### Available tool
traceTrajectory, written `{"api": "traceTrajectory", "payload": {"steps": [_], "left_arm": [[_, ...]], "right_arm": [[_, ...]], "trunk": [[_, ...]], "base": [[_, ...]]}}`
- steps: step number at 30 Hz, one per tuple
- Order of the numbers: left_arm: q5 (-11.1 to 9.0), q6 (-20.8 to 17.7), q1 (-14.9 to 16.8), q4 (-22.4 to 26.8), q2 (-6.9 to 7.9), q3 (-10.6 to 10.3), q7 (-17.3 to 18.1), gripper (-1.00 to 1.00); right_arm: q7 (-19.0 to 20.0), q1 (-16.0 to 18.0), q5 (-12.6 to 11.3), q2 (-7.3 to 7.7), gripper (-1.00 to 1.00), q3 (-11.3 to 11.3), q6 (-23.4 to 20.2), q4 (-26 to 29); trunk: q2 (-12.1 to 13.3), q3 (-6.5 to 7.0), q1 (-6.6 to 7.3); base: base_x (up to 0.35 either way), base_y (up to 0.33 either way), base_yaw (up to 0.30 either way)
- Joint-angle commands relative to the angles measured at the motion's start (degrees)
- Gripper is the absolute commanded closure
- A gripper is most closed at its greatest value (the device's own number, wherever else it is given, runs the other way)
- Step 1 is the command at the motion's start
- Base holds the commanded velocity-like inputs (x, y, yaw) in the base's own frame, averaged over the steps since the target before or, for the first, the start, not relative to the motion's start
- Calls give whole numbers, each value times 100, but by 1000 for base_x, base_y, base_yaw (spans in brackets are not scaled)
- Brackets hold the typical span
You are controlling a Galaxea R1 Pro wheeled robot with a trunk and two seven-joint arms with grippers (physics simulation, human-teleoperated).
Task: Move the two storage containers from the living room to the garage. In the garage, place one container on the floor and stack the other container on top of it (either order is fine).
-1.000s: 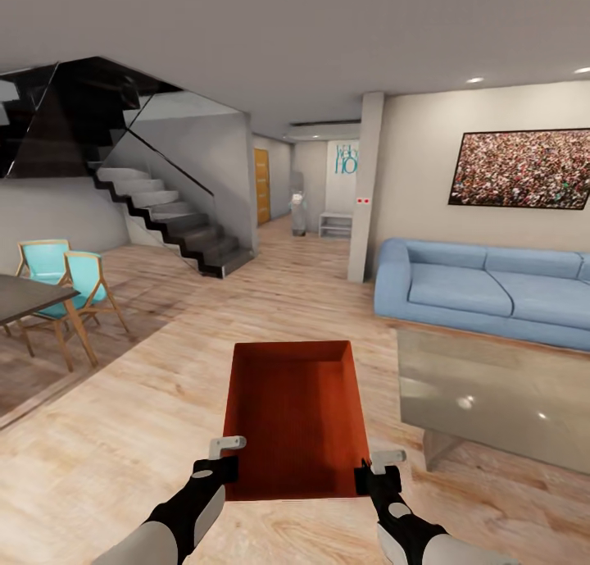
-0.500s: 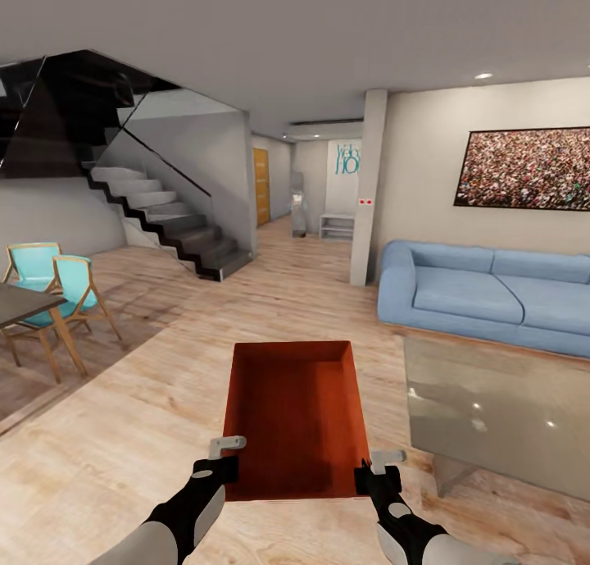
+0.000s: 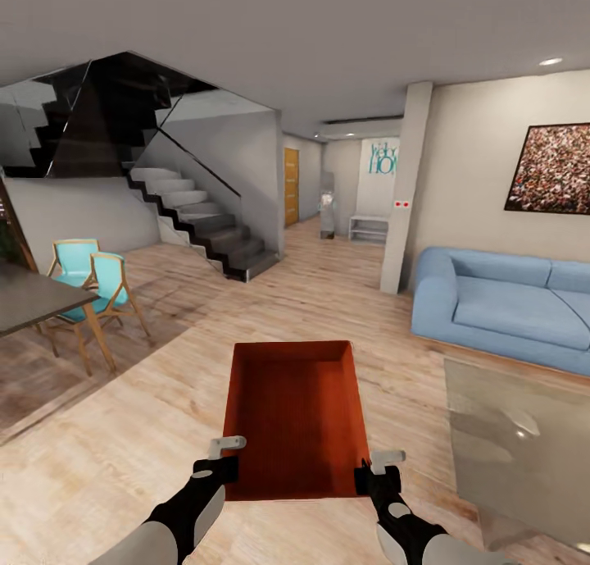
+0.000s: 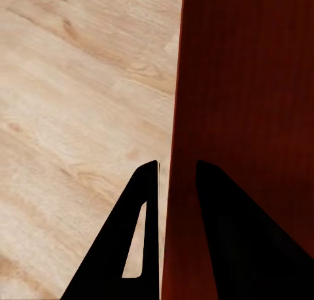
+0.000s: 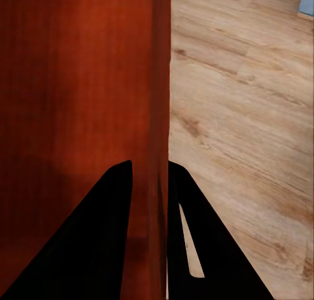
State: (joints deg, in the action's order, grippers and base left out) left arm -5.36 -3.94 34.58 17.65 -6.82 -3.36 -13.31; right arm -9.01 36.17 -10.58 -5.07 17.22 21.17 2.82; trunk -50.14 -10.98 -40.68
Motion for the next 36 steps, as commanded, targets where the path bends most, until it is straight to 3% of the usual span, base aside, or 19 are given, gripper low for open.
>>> {"api": "traceTrajectory", "payload": {"steps": [1, 36], "left_arm": [[9, -37, 5, 19, 5, 72, -67, 100], [9, -37, 6, 19, 5, 72, -67, 100]], "right_arm": [[-75, 5, -172, 5, 100, -193, 56, -9], [-75, 5, -164, -2, 100, -193, 54, -9]], "trunk": [[-5, -8, -4], [-5, -8, -4]], "base": [[321, 0, 80], [321, 0, 5]]}}
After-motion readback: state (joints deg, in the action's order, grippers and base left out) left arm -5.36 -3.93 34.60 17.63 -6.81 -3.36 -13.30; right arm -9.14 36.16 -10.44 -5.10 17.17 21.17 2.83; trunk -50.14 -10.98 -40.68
